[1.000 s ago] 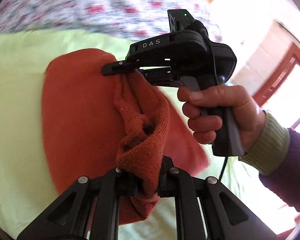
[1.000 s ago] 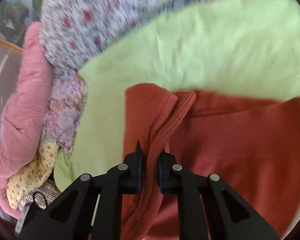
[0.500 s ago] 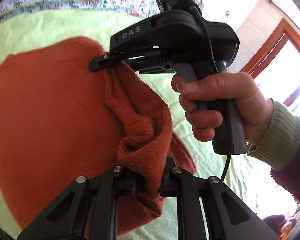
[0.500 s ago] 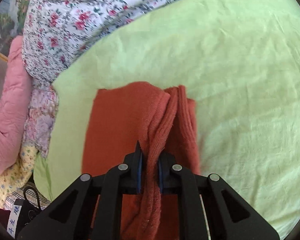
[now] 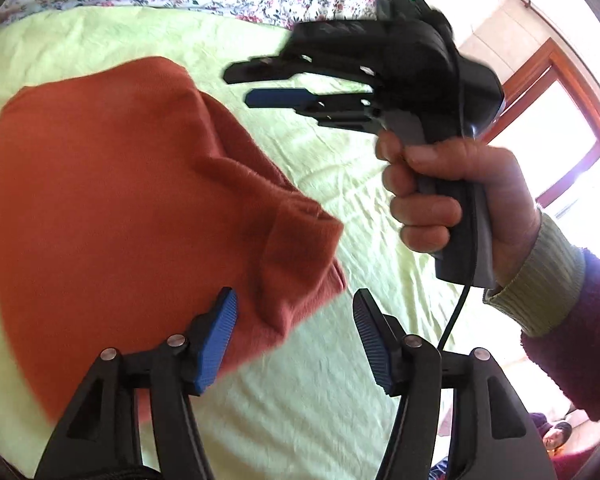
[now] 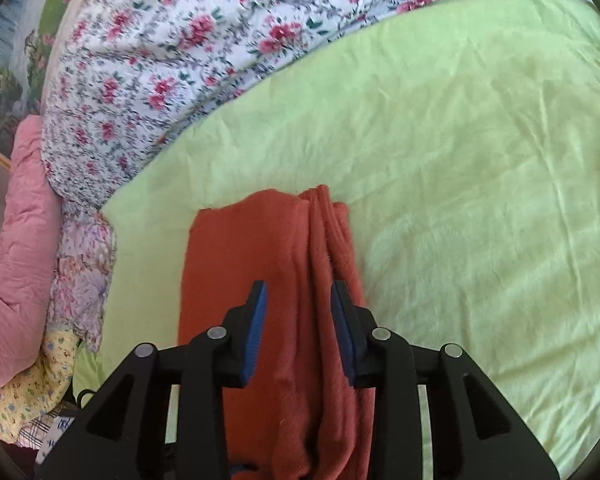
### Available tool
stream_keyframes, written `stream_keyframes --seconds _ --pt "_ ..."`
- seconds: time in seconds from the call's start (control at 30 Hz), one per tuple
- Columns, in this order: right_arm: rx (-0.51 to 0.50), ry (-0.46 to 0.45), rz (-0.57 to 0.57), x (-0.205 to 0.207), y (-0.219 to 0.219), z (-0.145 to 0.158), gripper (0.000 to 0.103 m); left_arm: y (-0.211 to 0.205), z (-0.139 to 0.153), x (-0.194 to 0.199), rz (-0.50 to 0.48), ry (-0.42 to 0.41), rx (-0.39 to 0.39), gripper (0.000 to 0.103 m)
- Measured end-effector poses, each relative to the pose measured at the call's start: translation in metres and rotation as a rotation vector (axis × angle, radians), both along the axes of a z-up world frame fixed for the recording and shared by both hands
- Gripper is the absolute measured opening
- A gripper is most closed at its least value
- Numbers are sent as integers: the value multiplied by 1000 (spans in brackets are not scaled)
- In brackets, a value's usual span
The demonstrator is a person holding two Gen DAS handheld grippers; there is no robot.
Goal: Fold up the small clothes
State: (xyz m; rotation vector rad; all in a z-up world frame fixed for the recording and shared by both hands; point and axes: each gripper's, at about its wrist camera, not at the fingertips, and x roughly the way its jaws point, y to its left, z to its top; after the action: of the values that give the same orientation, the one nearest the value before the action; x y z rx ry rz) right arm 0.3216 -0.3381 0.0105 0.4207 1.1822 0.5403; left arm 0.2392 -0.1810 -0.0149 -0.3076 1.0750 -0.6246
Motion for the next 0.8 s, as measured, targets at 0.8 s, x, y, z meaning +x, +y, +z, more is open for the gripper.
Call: stream_keyframes --seconds 0.8 --pt "95 26 42 -22 11 -15 10 146 -48 12 440 271 -86 72"
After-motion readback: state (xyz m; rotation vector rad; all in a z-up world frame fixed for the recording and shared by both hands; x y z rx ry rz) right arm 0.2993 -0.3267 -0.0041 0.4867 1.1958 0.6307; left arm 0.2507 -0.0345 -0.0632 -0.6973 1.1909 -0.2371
